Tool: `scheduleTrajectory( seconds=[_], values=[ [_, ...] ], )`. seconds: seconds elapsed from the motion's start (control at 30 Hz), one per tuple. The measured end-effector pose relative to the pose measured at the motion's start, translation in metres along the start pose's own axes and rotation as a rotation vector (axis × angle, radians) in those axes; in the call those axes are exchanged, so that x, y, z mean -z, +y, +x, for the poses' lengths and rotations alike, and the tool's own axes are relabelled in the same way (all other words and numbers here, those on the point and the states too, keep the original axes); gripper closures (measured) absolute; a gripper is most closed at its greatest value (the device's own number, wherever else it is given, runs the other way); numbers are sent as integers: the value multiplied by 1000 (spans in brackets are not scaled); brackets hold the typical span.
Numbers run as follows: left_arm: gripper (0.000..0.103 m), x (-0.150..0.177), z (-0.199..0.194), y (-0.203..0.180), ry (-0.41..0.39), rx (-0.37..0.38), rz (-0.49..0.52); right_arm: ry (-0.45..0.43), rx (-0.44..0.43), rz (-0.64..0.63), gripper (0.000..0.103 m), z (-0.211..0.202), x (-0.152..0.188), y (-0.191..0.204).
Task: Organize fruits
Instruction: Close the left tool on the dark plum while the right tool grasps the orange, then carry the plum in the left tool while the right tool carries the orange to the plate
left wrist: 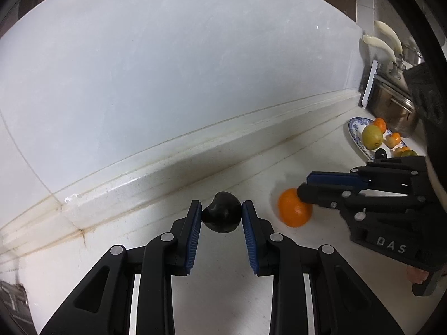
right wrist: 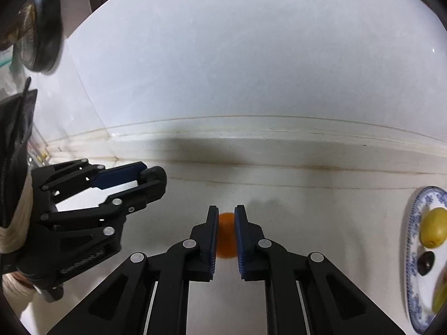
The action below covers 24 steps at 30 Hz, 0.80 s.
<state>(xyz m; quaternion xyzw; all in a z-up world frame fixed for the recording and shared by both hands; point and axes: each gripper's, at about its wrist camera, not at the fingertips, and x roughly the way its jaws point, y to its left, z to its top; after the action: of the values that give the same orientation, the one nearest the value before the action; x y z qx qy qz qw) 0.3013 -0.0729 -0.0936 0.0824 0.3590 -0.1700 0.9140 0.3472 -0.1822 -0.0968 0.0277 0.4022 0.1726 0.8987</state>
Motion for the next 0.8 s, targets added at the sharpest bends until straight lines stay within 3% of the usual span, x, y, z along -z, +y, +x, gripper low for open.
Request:
scheduleTrajectory(
  seconds=[0.03,0.1,0.13,0.6,0.67,0.8],
  values=[
    [74,1,-1,1,4,3,-6,10,0,6,86,2,1,0],
    [74,5,0,1,12,5,-22,30,-15,30,59,7,4,-2],
    [74,6,0,1,14,2,-24,32,-21,44,56,8,5,-4],
    [74,17,4,26,37,-43,-92,109,-90,-15,56,50,-11,16],
    [74,17,3,27,36,-50,-95,132,-103,-16,61,54,-9,18],
    [74,18,-2,28,34,-67,-92,116,-78,-45,62,48,-5,21]
  ],
)
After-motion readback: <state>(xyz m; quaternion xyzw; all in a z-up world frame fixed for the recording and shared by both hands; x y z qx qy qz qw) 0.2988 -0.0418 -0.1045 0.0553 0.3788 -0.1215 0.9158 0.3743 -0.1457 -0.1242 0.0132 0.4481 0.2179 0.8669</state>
